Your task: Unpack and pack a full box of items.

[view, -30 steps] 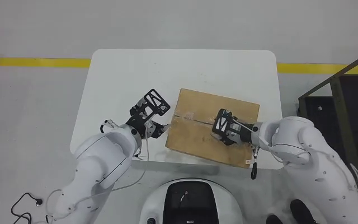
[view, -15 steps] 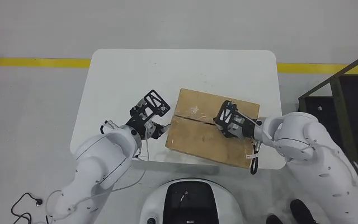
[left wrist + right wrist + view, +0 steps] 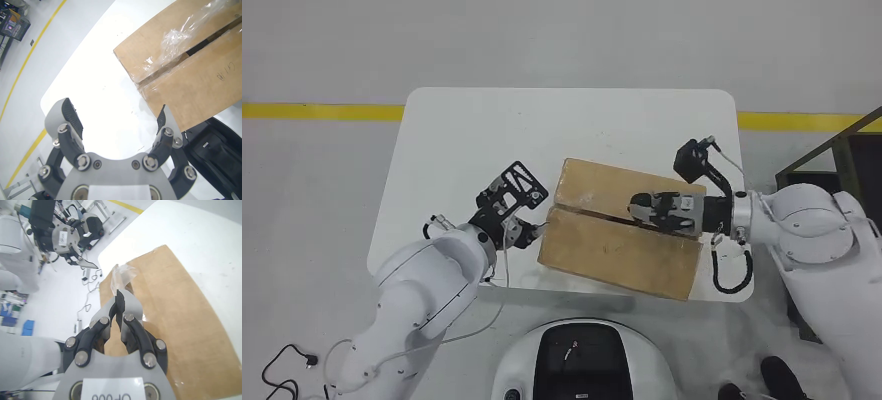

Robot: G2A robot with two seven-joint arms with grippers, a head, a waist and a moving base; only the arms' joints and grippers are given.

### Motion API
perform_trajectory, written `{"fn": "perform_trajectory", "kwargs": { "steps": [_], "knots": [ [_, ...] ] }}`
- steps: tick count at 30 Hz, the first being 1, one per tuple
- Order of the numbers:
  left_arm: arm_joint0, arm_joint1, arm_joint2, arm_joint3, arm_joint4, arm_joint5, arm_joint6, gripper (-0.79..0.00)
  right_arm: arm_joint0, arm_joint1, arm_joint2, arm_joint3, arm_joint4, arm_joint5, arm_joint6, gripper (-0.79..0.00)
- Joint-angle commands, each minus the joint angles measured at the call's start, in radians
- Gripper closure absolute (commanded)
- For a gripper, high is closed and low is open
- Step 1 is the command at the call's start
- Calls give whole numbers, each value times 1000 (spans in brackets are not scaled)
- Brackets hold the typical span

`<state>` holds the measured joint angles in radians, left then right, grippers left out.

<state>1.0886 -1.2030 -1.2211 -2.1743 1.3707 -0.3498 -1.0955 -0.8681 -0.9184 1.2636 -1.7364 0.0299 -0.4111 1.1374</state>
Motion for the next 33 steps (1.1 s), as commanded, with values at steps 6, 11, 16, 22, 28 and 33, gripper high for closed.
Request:
{"fn": "perform_trajectory", "kwargs": {
  "steps": [6,11,16,22,28,33],
  "knots": [
    [-1,1,1,0,-39,-15,-12,-785,66,-11,-38,125,300,152,86,0],
    [-4,-1,3,8,-126,7,-12,-785,114,-22,-72,152,319,174,55,0],
    [-14,-6,12,22,-197,56,-3,-785,170,-41,-139,190,313,178,-2,0],
    [22,-10,41,76,-214,145,3,-785,216,-64,-206,234,311,181,-58,0],
    [13,-10,54,121,-174,154,15,-785,230,-73,-225,250,302,172,-78,0],
    [-2,-14,84,152,-166,165,21,-785,233,-76,-225,256,297,173,-80,0]
  ]
}}
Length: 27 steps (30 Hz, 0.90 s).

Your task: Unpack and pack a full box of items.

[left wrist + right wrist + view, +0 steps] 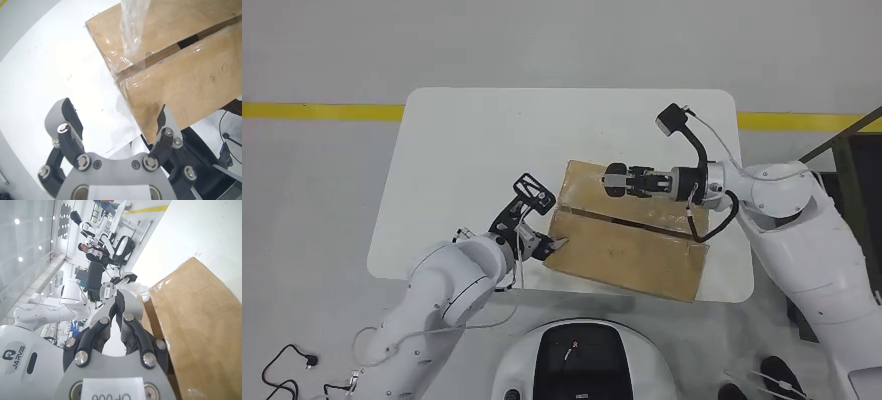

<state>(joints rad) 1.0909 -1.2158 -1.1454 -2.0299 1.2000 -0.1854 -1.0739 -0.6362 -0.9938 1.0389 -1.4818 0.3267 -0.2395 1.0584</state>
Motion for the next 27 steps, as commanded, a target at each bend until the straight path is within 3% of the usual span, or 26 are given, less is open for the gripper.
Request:
{"fn": "perform_trajectory", "kwargs": {
  "steps": [1,10,27],
  "knots": [
    [-8,-2,13,12,4,4,1,-785,4,-2,-1,-1,0,-1,-2,0],
    [-34,-7,39,75,27,13,8,-785,59,-22,-29,15,24,-7,-30,0],
    [-4,-1,17,51,9,-10,-15,-785,171,-87,-144,66,93,-21,-69,0]
  ]
}}
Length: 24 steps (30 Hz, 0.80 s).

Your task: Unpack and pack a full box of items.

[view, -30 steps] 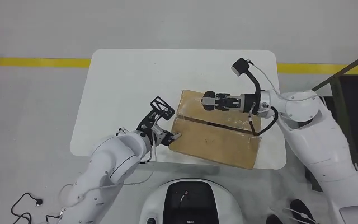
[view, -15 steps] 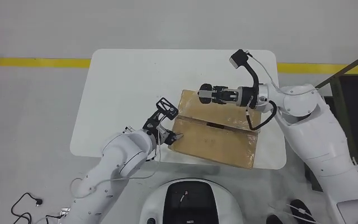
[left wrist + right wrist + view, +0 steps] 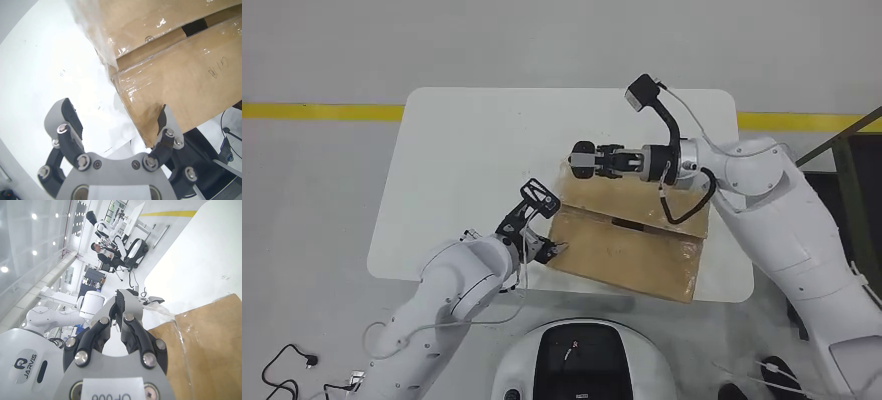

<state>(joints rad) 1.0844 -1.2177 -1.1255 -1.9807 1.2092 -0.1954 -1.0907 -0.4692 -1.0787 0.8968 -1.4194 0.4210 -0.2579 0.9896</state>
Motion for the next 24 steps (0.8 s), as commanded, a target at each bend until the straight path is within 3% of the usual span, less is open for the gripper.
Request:
{"fn": "perform_trajectory", "kwargs": {
  "steps": [1,12,24],
  "knots": [
    [4,1,-5,2,-1,0,1,-785,8,-4,-4,7,-5,-2,-4,0],
    [0,2,-11,3,1,-2,6,-785,-2,0,31,-12,-57,-1,39,0],
    [4,6,-32,-17,-8,-5,-3,-785,-282,86,247,-144,-128,26,207,0]
  ]
}}
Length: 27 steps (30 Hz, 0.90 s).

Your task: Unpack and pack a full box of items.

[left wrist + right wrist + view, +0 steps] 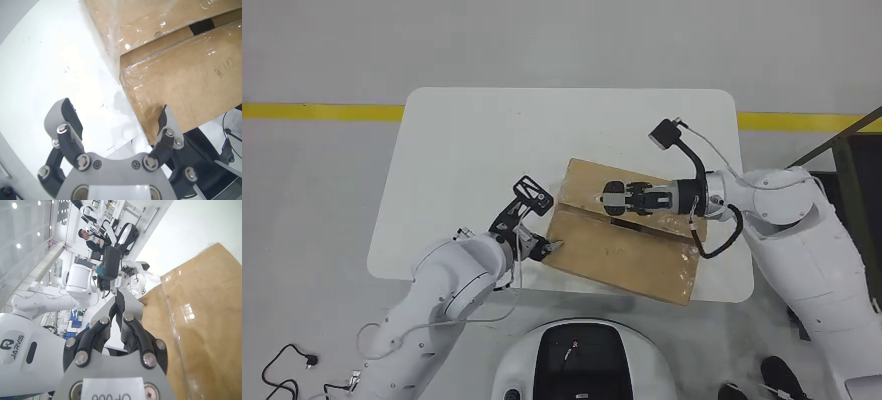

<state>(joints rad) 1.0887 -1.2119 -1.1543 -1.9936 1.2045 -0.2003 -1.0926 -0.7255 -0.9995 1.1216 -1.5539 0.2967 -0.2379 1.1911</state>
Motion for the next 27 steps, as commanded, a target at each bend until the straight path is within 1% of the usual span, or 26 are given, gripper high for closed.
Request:
{"fn": "perform_trajectory", "kwargs": {
  "steps": [1,8,17,23,27],
  "knots": [
    [-1,1,-6,-9,-2,-2,-2,-785,-43,11,40,-21,-5,8,7,0],
    [6,4,-8,-25,16,-20,2,-785,-109,36,133,-87,-19,8,30,0],
    [2,4,1,-24,28,-13,2,-785,-159,63,217,-120,-46,35,128,0],
    [0,4,6,-24,33,-12,-3,-785,-214,84,284,-125,-57,32,188,0],
    [-4,4,11,-22,36,-14,-2,-785,-232,93,305,-131,-57,31,222,0]
  ]
}}
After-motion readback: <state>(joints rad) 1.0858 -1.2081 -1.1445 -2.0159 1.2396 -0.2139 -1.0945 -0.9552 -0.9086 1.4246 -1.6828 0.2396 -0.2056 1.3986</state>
